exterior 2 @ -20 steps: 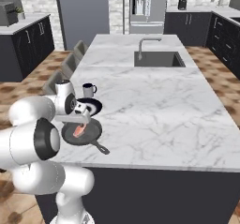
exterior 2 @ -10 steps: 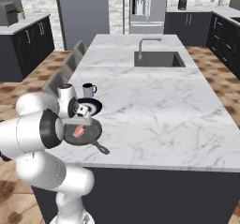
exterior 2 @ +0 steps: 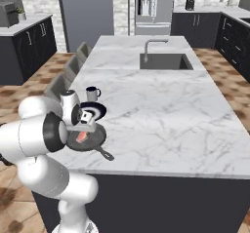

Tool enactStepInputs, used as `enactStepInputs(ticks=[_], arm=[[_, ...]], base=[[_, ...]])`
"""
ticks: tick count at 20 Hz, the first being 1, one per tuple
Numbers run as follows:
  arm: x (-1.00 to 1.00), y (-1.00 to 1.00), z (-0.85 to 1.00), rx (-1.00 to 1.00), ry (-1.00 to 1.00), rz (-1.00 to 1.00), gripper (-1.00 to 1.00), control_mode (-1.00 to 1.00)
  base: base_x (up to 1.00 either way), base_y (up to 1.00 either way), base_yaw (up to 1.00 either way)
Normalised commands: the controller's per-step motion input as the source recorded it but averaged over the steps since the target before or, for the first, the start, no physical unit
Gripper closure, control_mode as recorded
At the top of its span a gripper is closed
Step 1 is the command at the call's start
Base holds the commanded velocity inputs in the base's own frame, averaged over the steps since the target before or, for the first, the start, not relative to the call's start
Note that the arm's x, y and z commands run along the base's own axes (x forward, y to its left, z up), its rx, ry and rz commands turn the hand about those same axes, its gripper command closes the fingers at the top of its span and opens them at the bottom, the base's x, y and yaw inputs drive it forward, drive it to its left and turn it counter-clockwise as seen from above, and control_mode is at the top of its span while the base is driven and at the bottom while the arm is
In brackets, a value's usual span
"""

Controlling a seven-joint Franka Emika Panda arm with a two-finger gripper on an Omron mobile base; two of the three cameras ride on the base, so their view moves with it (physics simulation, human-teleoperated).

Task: Pick up the pan with the steak in it and place it on the dining table. Then place the steak on the plate.

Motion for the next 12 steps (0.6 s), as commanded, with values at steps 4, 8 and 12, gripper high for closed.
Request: enactStepInputs(ticks=[4, 8, 12], arm=[[0.01, 0.0, -0.17, 0.0, -0.02, 0.0, -1.0, -1.0], [0.06, 0.0, -0.2, 0.0, -0.02, 0.0, -1.0, -1.0], [0.09, 0.0, -0.17, 0.0, -0.05, 0.0, -1.0, -1.0]], base=[[0.0, 0.0, 0.0], [0.0, 0.0, 0.0], [0.0, 0.0, 0.0]])
